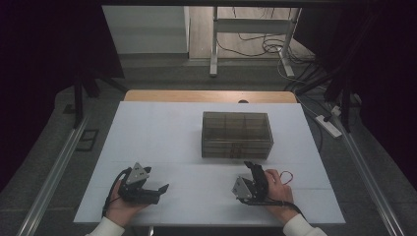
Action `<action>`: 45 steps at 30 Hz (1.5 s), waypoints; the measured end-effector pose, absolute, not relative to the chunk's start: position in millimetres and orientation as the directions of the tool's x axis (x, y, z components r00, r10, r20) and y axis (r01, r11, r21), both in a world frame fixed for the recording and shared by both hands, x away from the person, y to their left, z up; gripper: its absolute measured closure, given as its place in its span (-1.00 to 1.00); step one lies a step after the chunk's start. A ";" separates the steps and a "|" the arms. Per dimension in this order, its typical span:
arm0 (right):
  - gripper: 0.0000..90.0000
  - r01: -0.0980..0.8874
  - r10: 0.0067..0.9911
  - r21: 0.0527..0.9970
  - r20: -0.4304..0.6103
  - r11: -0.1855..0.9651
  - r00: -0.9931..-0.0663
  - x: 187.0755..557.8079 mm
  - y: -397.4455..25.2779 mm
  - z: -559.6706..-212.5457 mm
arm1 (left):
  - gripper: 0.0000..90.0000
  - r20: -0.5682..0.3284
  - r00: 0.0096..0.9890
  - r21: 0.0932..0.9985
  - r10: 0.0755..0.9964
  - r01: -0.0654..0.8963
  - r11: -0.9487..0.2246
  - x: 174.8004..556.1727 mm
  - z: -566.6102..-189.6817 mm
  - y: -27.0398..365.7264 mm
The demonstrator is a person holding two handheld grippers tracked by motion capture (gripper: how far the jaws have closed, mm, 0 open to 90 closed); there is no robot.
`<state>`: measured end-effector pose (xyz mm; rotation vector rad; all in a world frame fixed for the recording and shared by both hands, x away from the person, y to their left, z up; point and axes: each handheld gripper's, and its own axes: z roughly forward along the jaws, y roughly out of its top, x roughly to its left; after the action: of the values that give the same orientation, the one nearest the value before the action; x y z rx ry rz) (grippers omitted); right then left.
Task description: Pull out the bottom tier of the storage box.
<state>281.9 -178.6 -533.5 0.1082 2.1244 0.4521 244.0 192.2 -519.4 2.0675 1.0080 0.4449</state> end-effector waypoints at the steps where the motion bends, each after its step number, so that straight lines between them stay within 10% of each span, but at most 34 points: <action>1: -0.26 -0.097 0.248 0.361 -0.789 0.928 -0.561 282.4 -178.4 -533.8 | -0.77 -0.024 0.625 0.771 0.780 0.508 -0.384 244.0 -519.4 192.2; 45: -0.08 -0.121 0.191 0.297 -0.826 0.947 -0.531 298.5 -167.3 -539.7 | -0.77 -0.021 0.627 0.768 0.778 0.509 -0.389 244.1 -519.9 192.2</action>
<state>298.5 -167.3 -539.7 0.0499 2.0942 0.3919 244.1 192.2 -519.9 2.0743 1.0050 0.4436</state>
